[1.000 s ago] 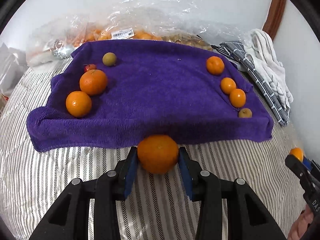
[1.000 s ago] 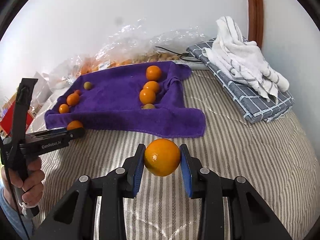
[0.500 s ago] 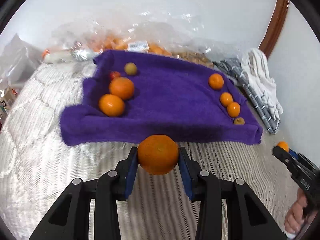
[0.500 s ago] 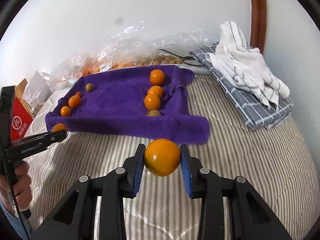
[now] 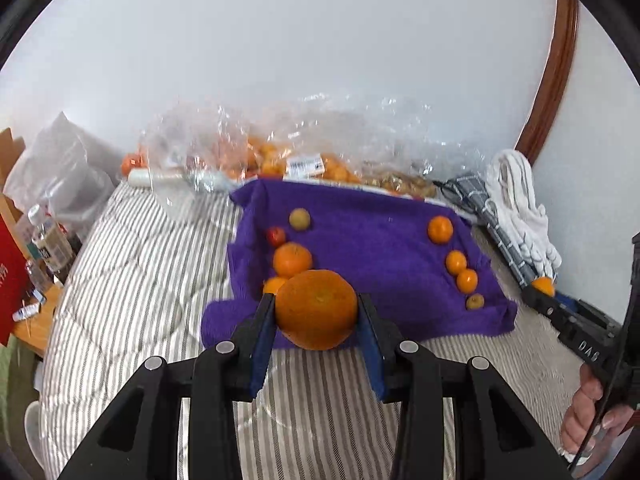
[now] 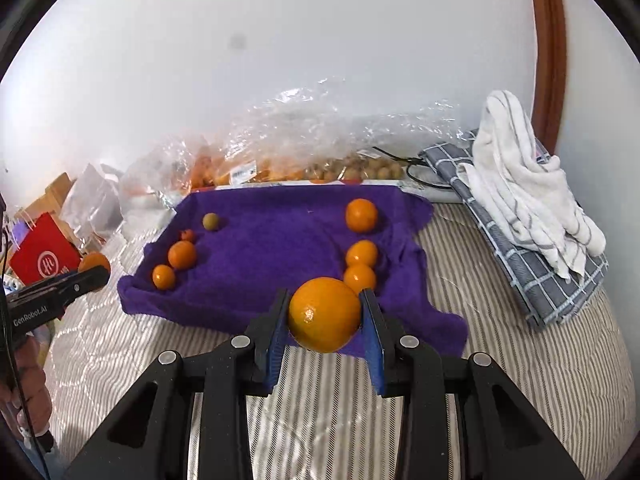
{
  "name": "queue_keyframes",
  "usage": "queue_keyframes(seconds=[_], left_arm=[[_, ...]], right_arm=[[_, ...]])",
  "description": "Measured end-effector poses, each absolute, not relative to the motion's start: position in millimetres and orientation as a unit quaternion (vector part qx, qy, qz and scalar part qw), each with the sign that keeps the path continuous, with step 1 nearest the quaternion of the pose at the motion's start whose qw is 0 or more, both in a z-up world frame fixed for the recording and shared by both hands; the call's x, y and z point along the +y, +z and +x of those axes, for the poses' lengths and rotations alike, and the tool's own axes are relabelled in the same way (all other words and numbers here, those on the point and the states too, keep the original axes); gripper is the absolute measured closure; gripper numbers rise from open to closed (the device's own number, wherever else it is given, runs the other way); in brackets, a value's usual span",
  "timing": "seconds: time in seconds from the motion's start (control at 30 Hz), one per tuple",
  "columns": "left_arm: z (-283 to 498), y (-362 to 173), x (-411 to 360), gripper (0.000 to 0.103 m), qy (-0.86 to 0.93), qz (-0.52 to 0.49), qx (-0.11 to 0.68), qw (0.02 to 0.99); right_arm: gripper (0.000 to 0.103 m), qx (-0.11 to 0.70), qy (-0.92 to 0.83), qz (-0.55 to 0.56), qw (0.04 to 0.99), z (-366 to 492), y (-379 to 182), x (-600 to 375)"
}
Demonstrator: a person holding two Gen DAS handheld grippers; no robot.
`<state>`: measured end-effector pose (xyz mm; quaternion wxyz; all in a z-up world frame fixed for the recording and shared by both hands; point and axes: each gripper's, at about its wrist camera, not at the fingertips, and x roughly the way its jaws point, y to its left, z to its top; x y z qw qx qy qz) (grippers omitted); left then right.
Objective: Organize fruits
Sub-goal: 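Carry both oranges onto the purple towel and open both grippers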
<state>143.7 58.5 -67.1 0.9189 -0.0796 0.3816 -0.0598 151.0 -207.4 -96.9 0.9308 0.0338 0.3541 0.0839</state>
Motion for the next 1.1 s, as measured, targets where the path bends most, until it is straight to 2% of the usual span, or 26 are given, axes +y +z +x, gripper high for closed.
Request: queue_keyframes(seconds=[0.37, 1.1], left_arm=[[158, -57, 64, 0.066, -0.071, -0.116, 0.356, 0.925], [215, -55, 63, 0.066, -0.062, -0.088, 0.373, 0.922]], right_arm=[[0.069, 0.366, 0.077, 0.008, 0.927, 161, -101, -204], [0.069, 0.376, 0.090, 0.002, 0.922, 198, -121, -172]])
